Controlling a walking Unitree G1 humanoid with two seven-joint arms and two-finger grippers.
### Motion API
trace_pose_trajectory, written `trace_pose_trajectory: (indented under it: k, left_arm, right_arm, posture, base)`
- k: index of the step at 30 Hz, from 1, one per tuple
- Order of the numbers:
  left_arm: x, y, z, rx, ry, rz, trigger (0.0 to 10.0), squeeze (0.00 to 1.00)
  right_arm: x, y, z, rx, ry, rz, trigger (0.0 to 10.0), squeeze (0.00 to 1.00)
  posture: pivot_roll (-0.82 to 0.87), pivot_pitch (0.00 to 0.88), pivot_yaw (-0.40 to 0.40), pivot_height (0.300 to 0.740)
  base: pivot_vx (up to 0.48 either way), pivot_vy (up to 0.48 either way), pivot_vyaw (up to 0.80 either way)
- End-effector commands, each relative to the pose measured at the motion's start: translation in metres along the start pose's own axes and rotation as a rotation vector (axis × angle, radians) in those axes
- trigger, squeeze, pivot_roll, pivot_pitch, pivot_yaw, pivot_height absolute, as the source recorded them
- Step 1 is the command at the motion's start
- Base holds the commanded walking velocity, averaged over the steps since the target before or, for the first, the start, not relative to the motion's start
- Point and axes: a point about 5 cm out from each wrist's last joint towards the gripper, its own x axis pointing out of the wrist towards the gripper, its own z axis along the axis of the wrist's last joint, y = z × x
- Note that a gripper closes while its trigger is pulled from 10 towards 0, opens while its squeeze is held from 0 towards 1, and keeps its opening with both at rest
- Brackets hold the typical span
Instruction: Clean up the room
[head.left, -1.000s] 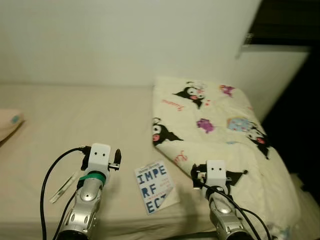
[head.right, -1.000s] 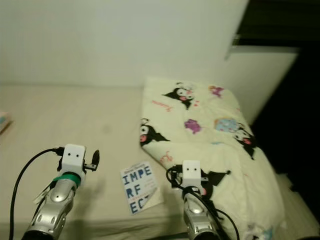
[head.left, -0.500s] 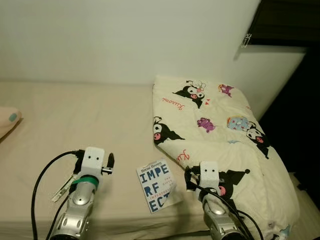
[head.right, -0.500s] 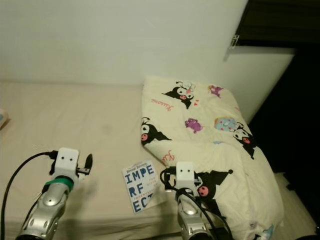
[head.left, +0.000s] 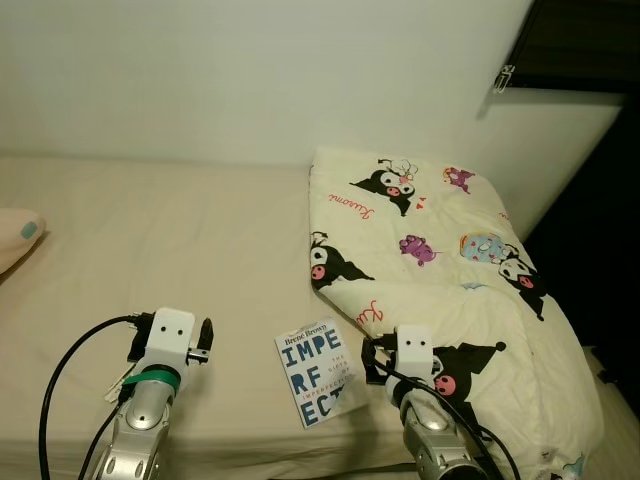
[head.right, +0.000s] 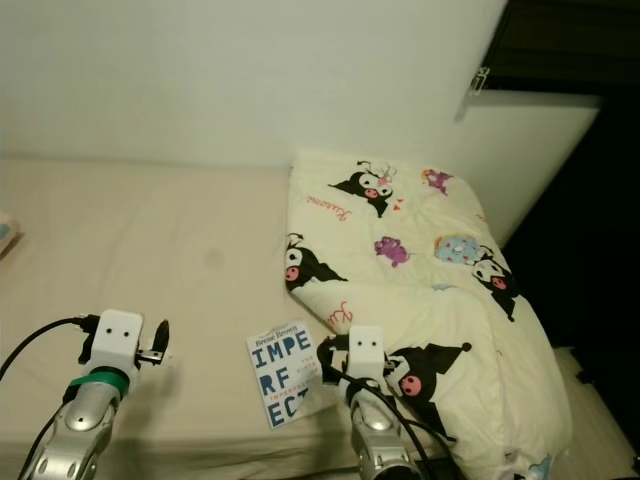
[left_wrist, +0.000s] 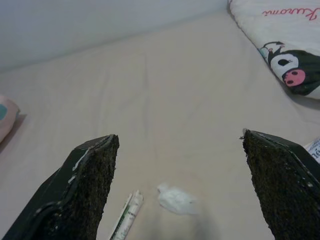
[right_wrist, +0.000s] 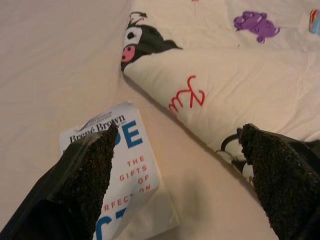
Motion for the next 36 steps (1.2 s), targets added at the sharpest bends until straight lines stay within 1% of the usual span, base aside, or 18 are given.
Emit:
trace_pose_trajectory:
  k: [1,3,10,11,18,19,20,22,30,34,36]
  left_arm:
    - [-0.004,-0.004,-0.003,0.004,0.005,-0.010,10.0,0.00]
    - [-0.005,-0.005,-0.004,0.006,0.007,-0.018,10.0,0.00]
    - [-0.006,-0.013,-0.003,0.016,0.006,-0.043,10.0,0.00]
    - [-0.006,-0.013,-0.003,0.016,0.006,-0.043,10.0,0.00]
    - [-0.002,-0.017,-0.001,0.016,0.001,-0.042,10.0,0.00]
    - [-0.002,-0.017,-0.001,0.016,0.001,-0.042,10.0,0.00]
    - [-0.002,-0.017,0.000,0.013,-0.003,-0.039,10.0,0.00]
    - [-0.004,-0.019,0.000,0.011,-0.005,-0.037,10.0,0.00]
    - [-0.006,-0.018,-0.002,0.006,-0.002,-0.036,10.0,0.00]
    - [-0.006,-0.016,-0.003,0.007,0.005,-0.027,10.0,0.00]
    - [-0.007,-0.016,-0.004,0.009,0.006,-0.027,10.0,0.00]
  right_arm:
    - [-0.003,-0.002,-0.007,0.009,0.025,-0.009,10.0,0.00]
    - [-0.003,-0.002,-0.006,0.011,0.024,-0.009,10.0,0.00]
    - [-0.004,-0.005,-0.007,0.010,0.024,-0.015,10.0,0.00]
    - [-0.004,-0.005,-0.007,0.010,0.024,-0.015,10.0,0.00]
    - [-0.003,-0.007,-0.006,-0.009,0.024,-0.006,10.0,0.00]
    - [-0.003,-0.007,-0.006,-0.009,0.024,-0.006,10.0,0.00]
    - [-0.003,-0.008,-0.006,-0.014,0.025,-0.003,10.0,0.00]
    - [-0.002,-0.007,-0.005,-0.022,0.024,0.003,10.0,0.00]
    - [0.000,-0.001,0.002,-0.013,-0.009,0.041,10.0,0.00]
    - [0.000,0.003,0.003,-0.039,-0.018,0.066,10.0,0.00]
    - [0.000,0.004,0.001,-0.045,-0.004,0.069,10.0,0.00]
  posture:
    - [0.06,0.000,-0.015,0.700]
    - [0.05,0.000,-0.011,0.696]
    - [0.04,0.000,-0.006,0.656]
    - [0.04,0.000,-0.006,0.656]
    - [0.03,0.000,-0.018,0.627]
    - [0.03,0.000,-0.018,0.627]
    - [0.04,0.000,-0.038,0.622]
    - [0.04,0.000,-0.040,0.607]
    - [0.04,0.000,-0.044,0.607]
    - [0.04,0.000,-0.042,0.607]
    - [0.04,0.000,-0.043,0.607]
  base:
    - [0.000,0.000,0.00]
    - [0.000,0.000,0.00]
    - [0.000,0.000,0.00]
    - [0.000,0.000,0.00]
    - [0.000,0.000,0.00]
    - [0.000,0.000,0.00]
    - [0.000,0.000,0.00]
    - [0.000,0.000,0.00]
    - [0.000,0.000,0.00]
    - [0.000,0.000,0.00]
    - [0.000,0.000,0.00]
